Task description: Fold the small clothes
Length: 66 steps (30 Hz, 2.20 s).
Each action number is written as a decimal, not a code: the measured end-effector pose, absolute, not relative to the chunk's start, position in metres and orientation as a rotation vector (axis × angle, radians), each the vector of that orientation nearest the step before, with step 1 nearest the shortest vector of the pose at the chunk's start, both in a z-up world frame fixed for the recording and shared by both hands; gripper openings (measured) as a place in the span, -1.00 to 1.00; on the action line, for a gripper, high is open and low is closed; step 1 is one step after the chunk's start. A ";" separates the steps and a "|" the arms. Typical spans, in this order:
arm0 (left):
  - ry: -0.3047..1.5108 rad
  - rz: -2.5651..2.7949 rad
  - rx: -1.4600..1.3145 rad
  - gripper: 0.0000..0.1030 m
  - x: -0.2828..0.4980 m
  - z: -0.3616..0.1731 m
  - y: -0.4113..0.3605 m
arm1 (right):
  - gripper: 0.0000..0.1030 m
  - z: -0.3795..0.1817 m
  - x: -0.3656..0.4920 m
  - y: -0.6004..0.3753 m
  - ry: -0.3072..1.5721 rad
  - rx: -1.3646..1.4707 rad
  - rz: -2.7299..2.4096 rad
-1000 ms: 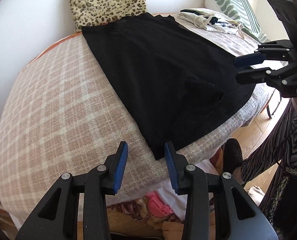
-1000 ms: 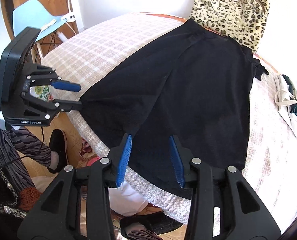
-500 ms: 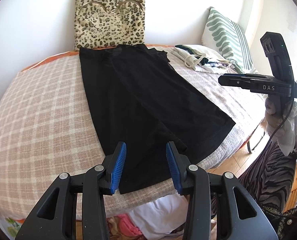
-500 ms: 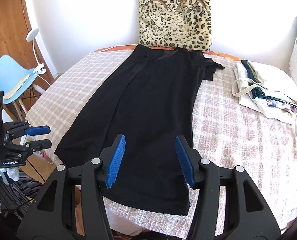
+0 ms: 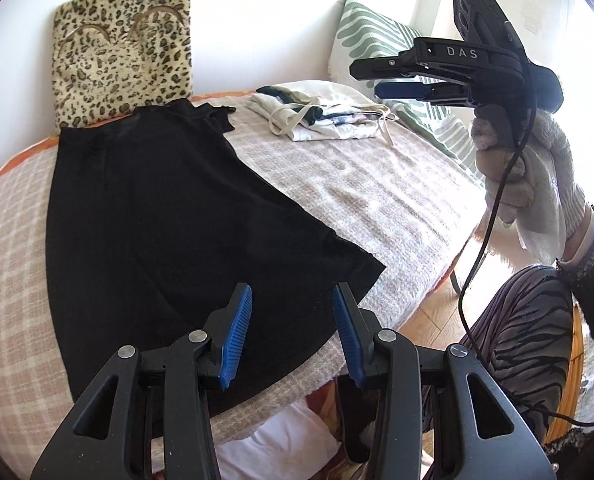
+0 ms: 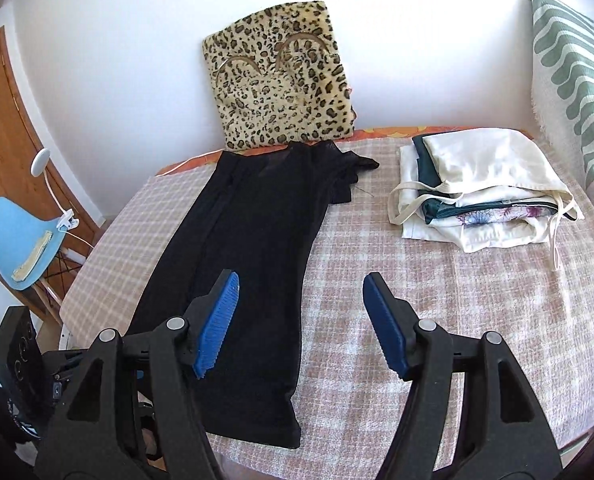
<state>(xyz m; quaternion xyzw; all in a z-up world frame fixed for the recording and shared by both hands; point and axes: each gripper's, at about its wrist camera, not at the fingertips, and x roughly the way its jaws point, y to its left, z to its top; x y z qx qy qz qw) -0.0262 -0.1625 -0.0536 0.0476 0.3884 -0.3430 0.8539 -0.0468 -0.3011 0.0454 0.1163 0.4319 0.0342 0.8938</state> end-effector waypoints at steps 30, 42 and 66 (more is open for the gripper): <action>0.831 -0.725 0.213 -0.24 -0.018 -0.107 -0.260 | 0.28 -0.035 0.212 -0.360 1.026 0.214 0.119; 0.776 -0.746 0.279 -0.24 -0.023 -0.109 -0.264 | 0.28 -0.105 0.278 -0.376 1.150 0.227 0.055; 0.841 -0.751 0.129 -0.82 0.001 -0.108 -0.243 | 0.26 -0.149 0.306 -0.382 1.251 0.213 -0.011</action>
